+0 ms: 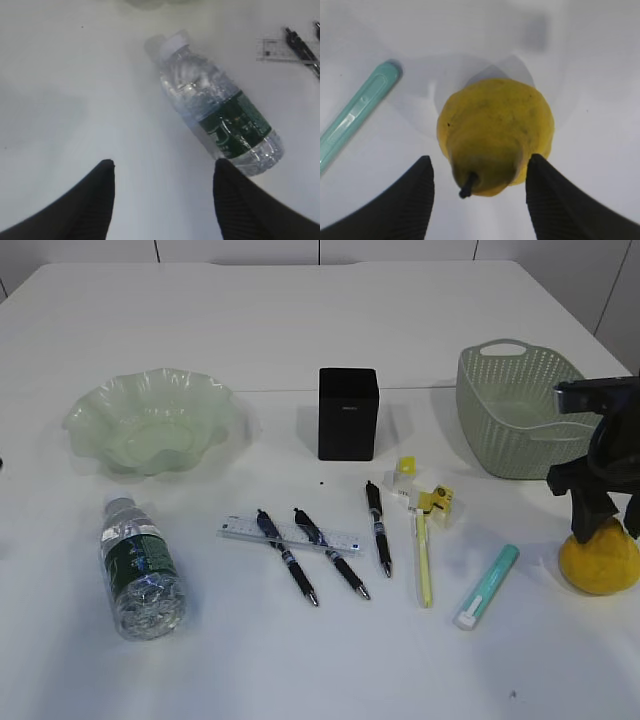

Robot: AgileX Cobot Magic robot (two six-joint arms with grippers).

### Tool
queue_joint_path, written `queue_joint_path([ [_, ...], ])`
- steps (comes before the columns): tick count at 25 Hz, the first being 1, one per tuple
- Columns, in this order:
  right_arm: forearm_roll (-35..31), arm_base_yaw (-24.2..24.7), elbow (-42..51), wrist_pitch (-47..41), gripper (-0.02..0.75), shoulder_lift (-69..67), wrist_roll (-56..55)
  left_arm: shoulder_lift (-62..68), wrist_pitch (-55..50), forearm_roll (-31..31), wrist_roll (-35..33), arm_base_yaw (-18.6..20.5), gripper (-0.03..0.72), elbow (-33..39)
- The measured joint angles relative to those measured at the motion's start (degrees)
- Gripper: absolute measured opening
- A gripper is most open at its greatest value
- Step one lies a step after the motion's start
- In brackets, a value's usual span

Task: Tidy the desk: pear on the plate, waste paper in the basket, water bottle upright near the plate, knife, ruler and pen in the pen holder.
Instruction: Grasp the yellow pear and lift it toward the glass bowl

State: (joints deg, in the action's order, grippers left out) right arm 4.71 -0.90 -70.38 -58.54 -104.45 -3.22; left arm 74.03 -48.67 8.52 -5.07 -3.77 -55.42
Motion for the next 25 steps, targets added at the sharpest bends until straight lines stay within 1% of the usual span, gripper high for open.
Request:
queue_joint_path([
  [3, 0.39, 0.00, -0.22, 0.12, 0.429, -0.93, 0.00, 0.00, 0.00, 0.00, -0.91, -2.97, 0.445, 0.00],
  [5, 0.50, 0.00, -0.57, 0.38, 0.429, -1.47, -0.10, 0.39, 0.12, 0.25, -1.04, -3.73, 0.459, 0.00],
  [11, 1.14, 0.00, -0.70, 1.38, 0.428, -1.73, -0.38, 2.70, 0.45, 0.25, -1.04, -3.95, 0.528, 0.00],
  [23, 2.67, 0.00, -0.70, 2.07, 0.428, -2.63, -1.32, 3.32, 1.38, 0.25, -1.07, -3.95, 0.543, -0.04],
  [25, 2.79, 0.00, -0.70, 2.07, 0.418, -2.71, -1.32, 3.32, 1.38, 0.25, -1.07, -3.95, 0.543, -0.04],
])
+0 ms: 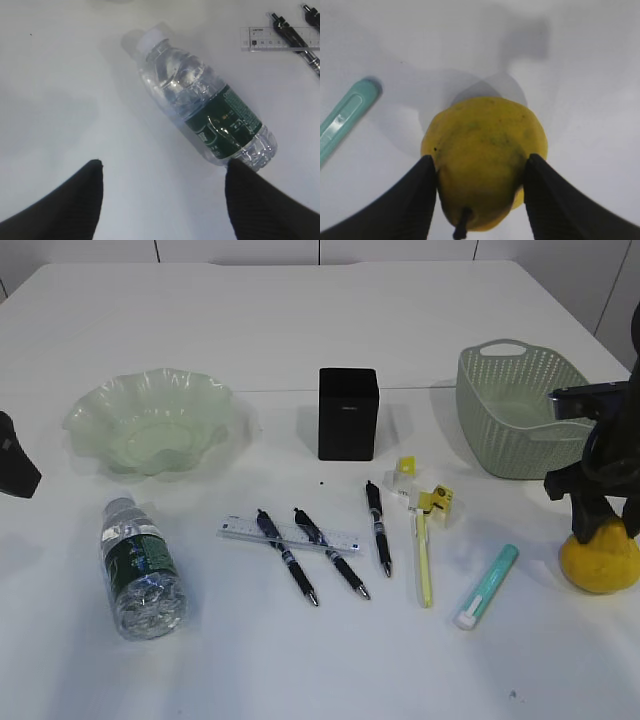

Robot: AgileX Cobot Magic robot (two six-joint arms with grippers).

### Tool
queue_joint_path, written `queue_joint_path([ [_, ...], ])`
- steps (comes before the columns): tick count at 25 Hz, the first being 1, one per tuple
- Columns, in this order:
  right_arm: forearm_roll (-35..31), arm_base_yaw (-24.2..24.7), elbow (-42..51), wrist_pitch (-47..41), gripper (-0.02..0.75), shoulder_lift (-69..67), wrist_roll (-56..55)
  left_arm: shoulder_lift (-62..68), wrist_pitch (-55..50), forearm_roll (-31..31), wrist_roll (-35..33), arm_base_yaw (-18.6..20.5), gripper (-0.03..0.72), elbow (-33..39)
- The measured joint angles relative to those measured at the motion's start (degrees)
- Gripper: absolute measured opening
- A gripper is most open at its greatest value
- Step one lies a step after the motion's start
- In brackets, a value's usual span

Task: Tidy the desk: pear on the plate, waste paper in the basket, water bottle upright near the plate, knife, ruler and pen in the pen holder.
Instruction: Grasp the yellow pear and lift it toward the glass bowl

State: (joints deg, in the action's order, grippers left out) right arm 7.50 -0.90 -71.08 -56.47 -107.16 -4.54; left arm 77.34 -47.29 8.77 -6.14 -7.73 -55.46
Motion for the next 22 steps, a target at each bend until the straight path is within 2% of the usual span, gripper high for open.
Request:
queue_joint_path([
  [9, 0.46, 0.00, -0.12, 0.00, 0.290, 0.00, -0.02, 0.00, 0.00, 0.00, 0.00, 0.00, 0.543, 0.00],
  [16, 0.43, 0.00, -0.33, -0.66, 0.282, 0.11, -0.13, 0.00, 0.02, 0.00, -0.10, 0.00, 0.543, 0.00],
  [22, -2.77, 0.00, -0.33, -2.83, 0.279, 4.07, 1.55, 0.00, 0.12, 0.00, -0.10, 0.00, 0.542, 0.00],
])
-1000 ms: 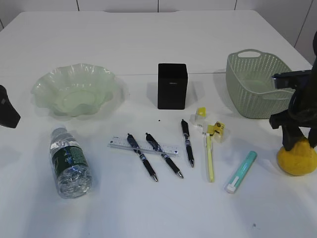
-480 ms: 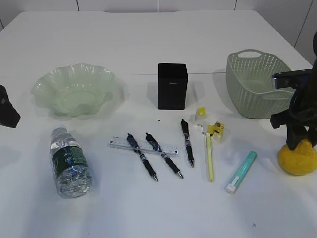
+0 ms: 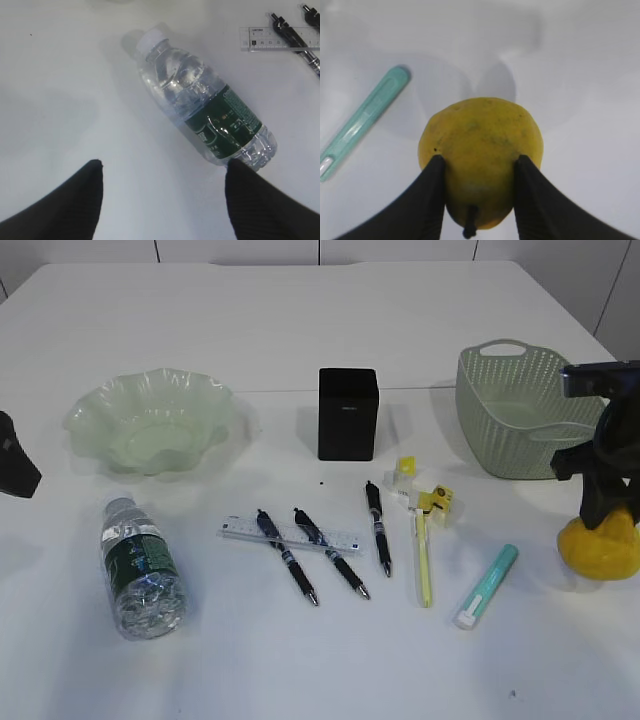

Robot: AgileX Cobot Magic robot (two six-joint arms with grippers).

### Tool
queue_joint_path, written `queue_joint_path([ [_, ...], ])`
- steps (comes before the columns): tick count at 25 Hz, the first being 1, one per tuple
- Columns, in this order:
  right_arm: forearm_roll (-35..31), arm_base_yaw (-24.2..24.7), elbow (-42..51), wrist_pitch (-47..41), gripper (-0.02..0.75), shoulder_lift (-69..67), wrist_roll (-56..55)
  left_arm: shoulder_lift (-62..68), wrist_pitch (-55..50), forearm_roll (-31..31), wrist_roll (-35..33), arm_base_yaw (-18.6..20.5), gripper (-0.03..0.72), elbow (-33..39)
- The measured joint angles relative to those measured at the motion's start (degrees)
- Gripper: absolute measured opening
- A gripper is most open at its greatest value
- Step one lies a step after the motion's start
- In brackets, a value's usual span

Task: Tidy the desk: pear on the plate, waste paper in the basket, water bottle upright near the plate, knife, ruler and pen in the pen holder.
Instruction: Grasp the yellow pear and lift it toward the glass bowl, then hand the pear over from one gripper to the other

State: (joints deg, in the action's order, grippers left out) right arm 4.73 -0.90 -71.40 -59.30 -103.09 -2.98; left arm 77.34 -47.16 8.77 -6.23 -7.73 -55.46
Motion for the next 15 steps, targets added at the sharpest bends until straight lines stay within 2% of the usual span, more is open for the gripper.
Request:
queue_joint_path([
  [8, -8.30, 0.00, 0.00, -1.78, 0.279, 8.23, 3.91, 0.00, 0.00, 0.13, -2.19, -0.81, 0.542, 0.00],
  [10, -13.04, 0.00, 0.00, -2.19, 0.279, 9.90, 5.38, -0.10, 0.15, 1.06, -4.42, -2.08, 0.542, 0.00],
  [15, -30.71, 0.00, 0.00, -4.61, 0.279, 11.41, 12.17, -1.88, 2.23, 5.93, -13.82, -7.23, 0.542, 0.00],
])
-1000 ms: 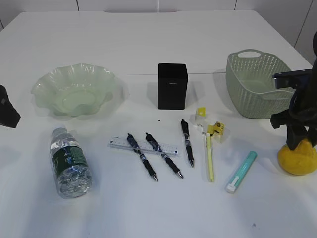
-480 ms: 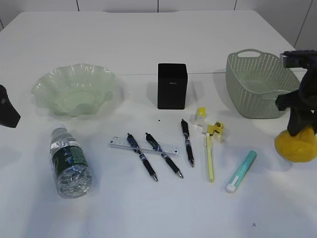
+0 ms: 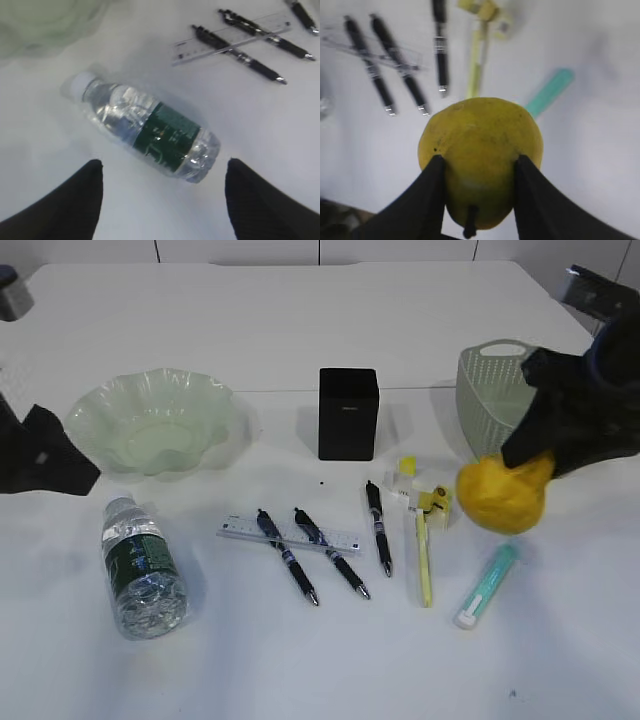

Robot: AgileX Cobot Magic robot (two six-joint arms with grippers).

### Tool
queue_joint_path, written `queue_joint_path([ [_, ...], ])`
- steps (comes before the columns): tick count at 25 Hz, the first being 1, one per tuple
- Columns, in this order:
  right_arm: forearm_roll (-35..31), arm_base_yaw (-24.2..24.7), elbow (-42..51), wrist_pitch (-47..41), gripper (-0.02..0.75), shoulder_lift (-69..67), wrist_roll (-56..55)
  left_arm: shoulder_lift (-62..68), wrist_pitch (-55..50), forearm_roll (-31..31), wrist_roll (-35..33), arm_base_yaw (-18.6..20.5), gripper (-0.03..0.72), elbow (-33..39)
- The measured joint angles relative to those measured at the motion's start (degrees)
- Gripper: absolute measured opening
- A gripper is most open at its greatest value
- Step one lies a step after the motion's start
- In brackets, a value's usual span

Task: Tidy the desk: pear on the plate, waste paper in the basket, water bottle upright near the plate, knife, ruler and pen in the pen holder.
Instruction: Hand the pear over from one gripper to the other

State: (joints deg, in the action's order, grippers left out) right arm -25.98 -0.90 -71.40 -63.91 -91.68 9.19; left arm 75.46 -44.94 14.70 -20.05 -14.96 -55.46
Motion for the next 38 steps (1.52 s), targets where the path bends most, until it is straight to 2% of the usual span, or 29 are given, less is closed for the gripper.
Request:
queue_joint_path([
  [4, -10.39, -0.39, 0.00, -0.52, 0.279, 0.00, 3.91, -0.33, 1.91, 3.92, -6.11, -4.26, 0.542, 0.00],
  [6, -11.50, -1.64, 0.00, -0.52, 0.279, 0.00, 4.64, -0.33, 3.25, 5.58, -8.35, -6.00, 0.540, 0.00],
  [9, -11.74, -6.00, 0.00, 0.45, 0.279, 0.00, 4.86, -0.33, 4.38, 8.17, -11.98, -8.08, 0.539, 0.00],
  [14, -13.42, -14.63, 0.00, 6.01, 0.279, 0.00, 4.99, -0.33, 4.79, 11.61, -18.63, -10.87, 0.538, 0.00],
  [18, -16.06, -18.56, 0.00, 9.45, 0.278, 0.00, 4.99, -0.33, 4.92, 13.02, -22.05, -12.30, 0.538, 0.00],
  [23, -17.87, -19.47, 0.10, 11.63, 0.277, 0.00, 4.99, -0.33, 4.92, 16.91, -27.26, -12.53, 0.538, 0.00],
  [28, -19.26, -19.47, 0.10, 12.92, 0.277, 0.00, 4.99, -0.33, 5.33, 27.90, -40.24, -12.51, 0.538, 0.00],
  [32, -19.64, -19.47, -0.61, 12.92, 0.277, 0.00, 4.99, 0.57, 6.27, 34.63, -48.05, -12.51, 0.541, 0.00],
  [38, -19.84, -19.47, -3.72, 12.92, 0.276, 0.00, 4.99, 2.57, 7.85, 36.64, -50.16, -12.51, 0.617, 0.00],
])
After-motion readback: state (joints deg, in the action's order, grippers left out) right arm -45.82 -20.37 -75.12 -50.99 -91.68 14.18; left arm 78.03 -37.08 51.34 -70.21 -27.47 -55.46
